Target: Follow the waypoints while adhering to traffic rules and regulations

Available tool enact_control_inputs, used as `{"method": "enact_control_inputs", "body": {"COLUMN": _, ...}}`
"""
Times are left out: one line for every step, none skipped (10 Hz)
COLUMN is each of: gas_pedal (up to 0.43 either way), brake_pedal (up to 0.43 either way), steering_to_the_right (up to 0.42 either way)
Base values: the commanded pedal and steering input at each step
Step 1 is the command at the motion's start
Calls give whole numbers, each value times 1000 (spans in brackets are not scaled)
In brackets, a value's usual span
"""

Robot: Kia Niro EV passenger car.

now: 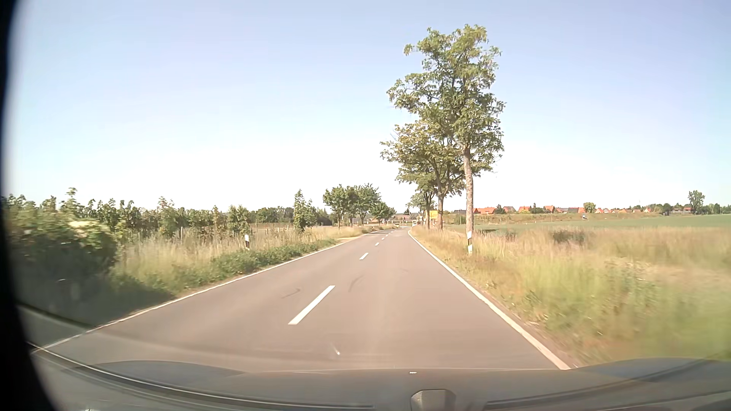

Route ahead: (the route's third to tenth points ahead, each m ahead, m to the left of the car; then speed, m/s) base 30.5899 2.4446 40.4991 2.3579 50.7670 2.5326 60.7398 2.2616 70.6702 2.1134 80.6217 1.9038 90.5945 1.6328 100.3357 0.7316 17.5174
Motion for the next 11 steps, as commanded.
{"method": "enact_control_inputs", "body": {"gas_pedal": 118, "brake_pedal": 6, "steering_to_the_right": 2}}
{"method": "enact_control_inputs", "body": {"gas_pedal": 110, "brake_pedal": 6, "steering_to_the_right": 3}}
{"method": "enact_control_inputs", "body": {"gas_pedal": 98, "brake_pedal": 6, "steering_to_the_right": 2}}
{"method": "enact_control_inputs", "body": {"gas_pedal": 87, "brake_pedal": 6, "steering_to_the_right": 2}}
{"method": "enact_control_inputs", "body": {"gas_pedal": 87, "brake_pedal": 6, "steering_to_the_right": 3}}
{"method": "enact_control_inputs", "body": {"gas_pedal": 87, "brake_pedal": 6, "steering_to_the_right": 3}}
{"method": "enact_control_inputs", "body": {"gas_pedal": 87, "brake_pedal": 6, "steering_to_the_right": 2}}
{"method": "enact_control_inputs", "body": {"gas_pedal": 87, "brake_pedal": 6, "steering_to_the_right": 3}}
{"method": "enact_control_inputs", "body": {"gas_pedal": 87, "brake_pedal": 6, "steering_to_the_right": 2}}
{"method": "enact_control_inputs", "body": {"gas_pedal": 87, "brake_pedal": 6, "steering_to_the_right": 2}}
{"method": "enact_control_inputs", "body": {"gas_pedal": 87, "brake_pedal": 6, "steering_to_the_right": 3}}
